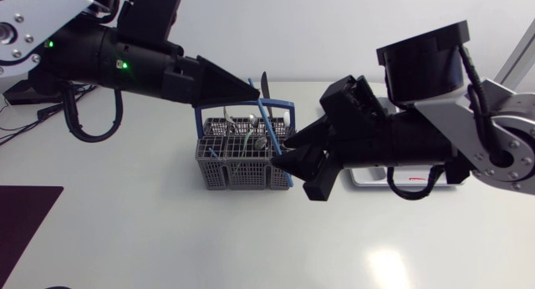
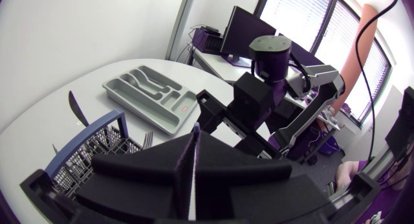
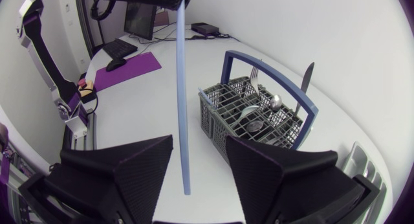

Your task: Unload the cutlery basket into the drawer organizer.

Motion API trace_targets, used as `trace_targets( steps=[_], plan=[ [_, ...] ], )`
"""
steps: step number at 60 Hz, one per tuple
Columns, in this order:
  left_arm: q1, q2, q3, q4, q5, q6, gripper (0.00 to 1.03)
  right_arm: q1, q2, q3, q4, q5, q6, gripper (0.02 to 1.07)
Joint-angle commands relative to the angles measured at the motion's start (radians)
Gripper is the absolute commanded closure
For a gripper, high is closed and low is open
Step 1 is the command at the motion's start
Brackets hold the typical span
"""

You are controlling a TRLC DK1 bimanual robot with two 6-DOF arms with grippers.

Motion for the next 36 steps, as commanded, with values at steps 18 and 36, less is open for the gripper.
trace_targets(
  steps=[18, 36],
  plan=[
    [0.016, 0.017, 0.030, -0.009, 0.027, -0.017, 0.95, 0.052, 0.010, 0.000, -0.001, -0.004, -0.006, 1.01],
    [0.048, 0.017, 0.056, -0.005, 0.025, -0.040, 0.40, 0.064, -0.034, -0.036, -0.048, -0.004, -0.009, 1.01]
  ],
)
